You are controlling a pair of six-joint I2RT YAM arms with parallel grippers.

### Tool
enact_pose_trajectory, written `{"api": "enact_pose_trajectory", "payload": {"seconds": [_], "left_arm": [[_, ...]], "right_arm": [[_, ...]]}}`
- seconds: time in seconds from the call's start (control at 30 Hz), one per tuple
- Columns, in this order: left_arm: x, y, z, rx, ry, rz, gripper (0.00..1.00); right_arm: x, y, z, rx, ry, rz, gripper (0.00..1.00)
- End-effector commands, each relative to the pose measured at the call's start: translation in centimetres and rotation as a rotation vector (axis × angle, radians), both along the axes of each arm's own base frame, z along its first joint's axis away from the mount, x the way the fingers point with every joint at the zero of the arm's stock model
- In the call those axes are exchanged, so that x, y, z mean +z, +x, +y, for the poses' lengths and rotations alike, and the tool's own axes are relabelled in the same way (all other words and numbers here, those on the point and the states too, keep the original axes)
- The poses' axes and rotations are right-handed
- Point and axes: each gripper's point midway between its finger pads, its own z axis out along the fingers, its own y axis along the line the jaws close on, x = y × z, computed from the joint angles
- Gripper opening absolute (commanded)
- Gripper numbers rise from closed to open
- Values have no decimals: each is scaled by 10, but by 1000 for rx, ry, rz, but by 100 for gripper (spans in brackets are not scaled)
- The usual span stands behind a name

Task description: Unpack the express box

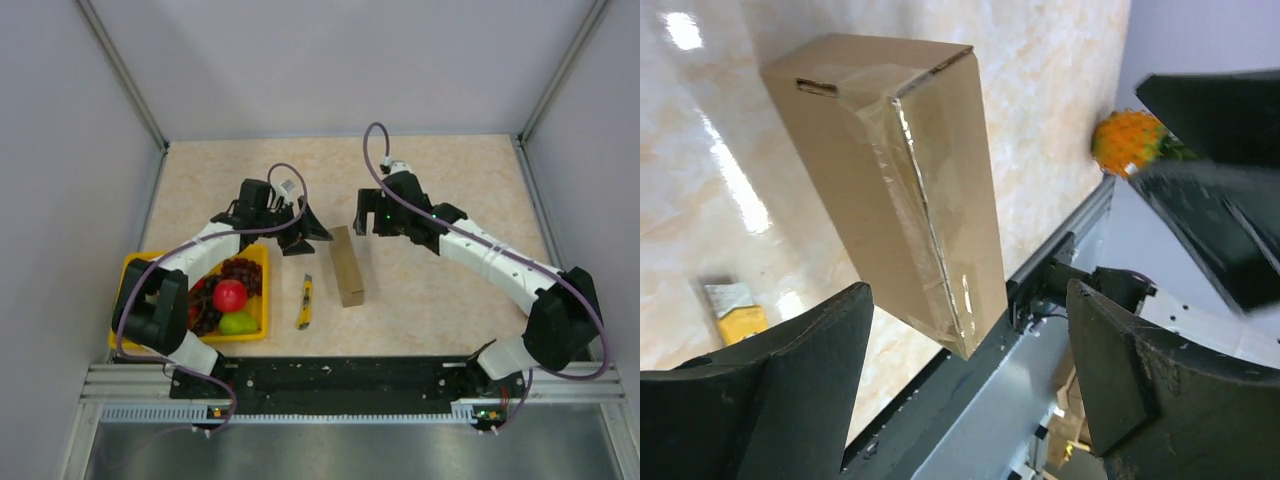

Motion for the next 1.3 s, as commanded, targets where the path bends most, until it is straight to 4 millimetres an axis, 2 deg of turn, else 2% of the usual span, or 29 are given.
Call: {"api": "enact_pose_trajectory", "payload": {"seconds": [0.0,0.07,0.1,0.13,0.27,0.47,0.77,0.87,0.9,1.03,1.2,1.27], "left_arm": [[21,14,21,82,117,-124,81],[13,23,41,161,214,-131,81],[9,19,50,184,253,-113,81],[3,24,62,234,305,-112,82],[-3,22,80,270,379,-125,82],[-8,22,85,277,389,-115,82],[-11,23,87,274,386,-102,82],[-13,22,86,268,381,-96,82],[-14,22,86,267,382,-92,82],[-14,21,84,254,374,-89,82],[-16,19,83,240,371,-84,82],[-18,18,83,237,374,-75,82]], "right_arm": [[29,-12,24,100,-107,-102,90],[24,-15,32,128,-150,-101,93],[17,-19,40,147,-172,-84,93],[14,-21,43,154,-185,-76,93],[-3,-26,58,186,-230,-55,94],[-31,-35,76,249,-256,10,94],[-45,-40,82,269,-258,47,92],[-58,-40,82,270,-275,75,91],[-66,-41,82,270,-285,91,89],[-74,-45,87,264,-272,142,84],[-72,-50,97,274,-216,170,67],[-67,-48,100,276,-175,169,63]]}}
